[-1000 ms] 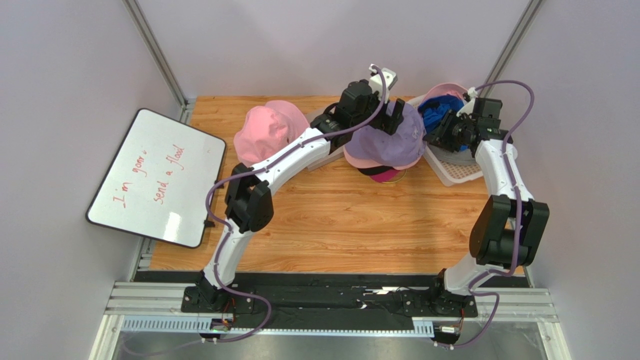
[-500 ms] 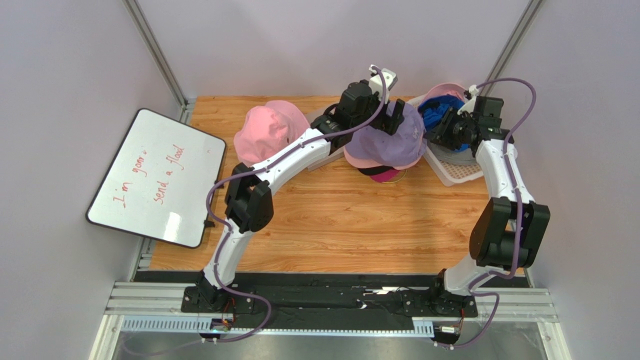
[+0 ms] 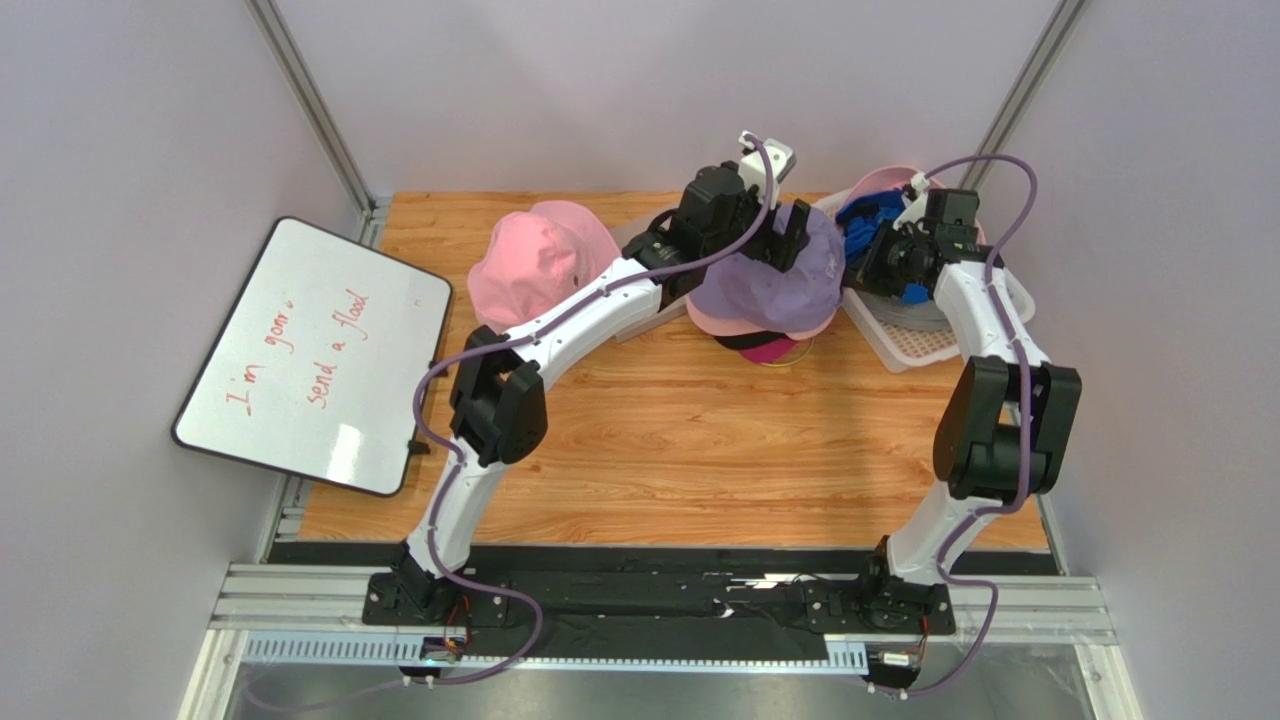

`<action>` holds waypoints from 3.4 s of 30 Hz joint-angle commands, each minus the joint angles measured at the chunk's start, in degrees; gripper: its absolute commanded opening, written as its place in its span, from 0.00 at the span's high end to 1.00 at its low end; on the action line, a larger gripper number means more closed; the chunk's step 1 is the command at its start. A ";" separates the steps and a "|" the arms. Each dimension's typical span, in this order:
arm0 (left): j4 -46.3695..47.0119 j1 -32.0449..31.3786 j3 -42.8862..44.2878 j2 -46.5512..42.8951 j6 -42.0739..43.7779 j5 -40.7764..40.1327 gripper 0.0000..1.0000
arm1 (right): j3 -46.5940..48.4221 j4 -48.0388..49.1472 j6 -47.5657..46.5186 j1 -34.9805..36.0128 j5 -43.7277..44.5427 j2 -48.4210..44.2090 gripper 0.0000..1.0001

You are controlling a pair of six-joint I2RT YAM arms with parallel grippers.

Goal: Stack the hats
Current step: Stack the hat on the hat, then pick up the hat from the bin.

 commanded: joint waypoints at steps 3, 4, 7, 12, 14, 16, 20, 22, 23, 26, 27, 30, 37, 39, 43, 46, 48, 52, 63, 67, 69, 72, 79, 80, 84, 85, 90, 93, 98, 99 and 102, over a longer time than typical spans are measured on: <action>-3.30 -0.05 -2.62 0.41 1.55 -0.30 0.00 | 2.97 -2.72 -2.43 0.62 8.85 7.85 1.00; -3.13 0.03 -2.98 0.49 1.55 -0.31 0.00 | 2.36 -2.20 -2.43 0.62 9.12 8.29 1.00; -2.77 -0.05 -4.03 0.49 1.46 -1.00 0.00 | 1.12 -1.14 -2.43 0.62 9.03 8.73 1.00; -2.42 -0.05 -4.65 -0.21 1.28 -0.57 0.00 | 2.35 -1.31 -2.51 0.62 7.54 5.84 1.00; -2.33 -0.05 -4.47 -0.82 1.28 -0.57 0.00 | 3.31 -2.28 -2.78 0.62 6.84 4.52 1.00; -2.42 0.12 -4.39 -1.26 1.11 -0.39 0.00 | 4.37 -3.50 -3.13 0.62 6.05 2.32 1.00; -2.60 0.47 -4.30 -3.01 -0.03 -0.31 0.00 | 5.34 -5.71 -3.13 0.54 6.22 -2.07 0.54; -3.12 0.56 -3.34 -3.90 -0.03 -0.04 0.00 | 5.95 -7.19 -3.13 0.53 6.92 -4.79 0.27; -3.65 0.56 -2.63 -4.68 0.23 -0.04 0.00 | 6.30 -7.73 -3.04 0.36 7.01 -5.59 0.18; -5.58 0.56 -0.17 -6.18 0.49 -0.04 0.00 | 7.27 -10.45 -2.95 -0.25 7.80 -8.58 0.15; -5.93 0.56 0.01 -6.79 0.75 -0.13 0.00 | 7.36 -11.59 -3.04 -0.52 8.50 -9.45 0.14; -6.55 0.48 -0.08 -8.99 1.37 0.40 0.00 | 7.10 -13.61 -3.30 -1.31 10.60 -12.97 0.14; -4.89 0.47 -5.51 -18.55 1.46 0.92 0.00 | 9.81 -16.87 -3.92 -1.31 14.30 -19.92 0.14; -4.88 0.56 -6.93 -20.94 1.81 0.58 0.00 | 12.79 -18.18 -3.83 -1.31 14.74 -20.36 0.14; -4.89 2.84 -16.22 -30.14 -1.42 0.22 0.00 | 18.95 -19.94 -4.27 -1.31 16.06 -17.04 0.15; -1.11 7.58 -29.22 -39.01 -6.34 0.92 0.00 | 23.86 -20.74 -4.45 -1.31 16.94 -11.34 0.15; 0.65 11.26 -38.34 -43.52 -7.85 1.45 0.00 | 26.59 -21.18 -4.45 -1.31 19.03 -7.46 0.15; -2.24 16.29 -48.93 -54.14 -9.35 0.32 0.00 | 33.36 -20.83 -4.45 -1.31 24.41 2.73 0.16; -11.38 17.35 -64.06 -71.83 -7.59 -5.31 0.00 | 45.59 -10.29 0.64 -1.49 25.74 28.40 0.21; -13.84 17.44 -65.20 -74.47 -7.94 -5.58 0.00 | 47.96 -8.88 2.67 -1.58 23.89 33.16 0.23; -14.46 17.35 -65.82 -75.61 -8.03 -5.49 0.00 | 47.97 -6.68 3.72 -1.58 21.96 34.39 0.23; -15.69 17.35 -65.91 -76.58 -8.03 -6.02 0.00 | 48.14 -5.19 4.78 -1.58 19.58 36.50 0.31; -18.07 17.35 -65.64 -78.52 -7.94 -6.46 0.00 | 43.22 -2.55 3.47 -1.92 19.31 31.41 1.00; -18.33 17.35 -65.56 -78.61 -8.03 -6.28 0.00 | 42.79 -2.55 3.11 -2.10 19.92 29.23 1.00; -18.59 17.44 -65.38 -79.66 -7.77 -6.02 0.00 | 40.07 -2.90 1.88 -3.94 22.12 21.14 1.00; -18.68 17.35 -65.38 -79.84 -7.68 -6.02 0.00 | 39.19 -2.72 1.53 -4.38 22.65 18.95 1.00; -17.63 17.35 -65.73 -80.45 -7.77 -3.83 0.00 | 35.41 -3.07 -2.25 -5.35 26.43 6.13 1.00; -17.27 17.35 -65.56 -80.45 -8.03 -2.85 0.00 | 34.44 -3.42 -3.30 -5.35 24.68 0.93 1.00; -16.75 17.35 -65.38 -81.94 -7.95 -0.67 0.00 | 32.68 -3.87 -2.25 -5.18 17.05 -6.37 1.00; -16.57 17.35 -65.38 -82.29 -7.77 -0.05 0.00 | 32.24 -3.78 -2.25 -5.09 16.16 -7.78 1.00; -15.78 17.35 -65.56 -83.00 -7.68 1.10 0.00 | 32.15 -3.51 -3.04 -4.48 16.23 -11.92 1.00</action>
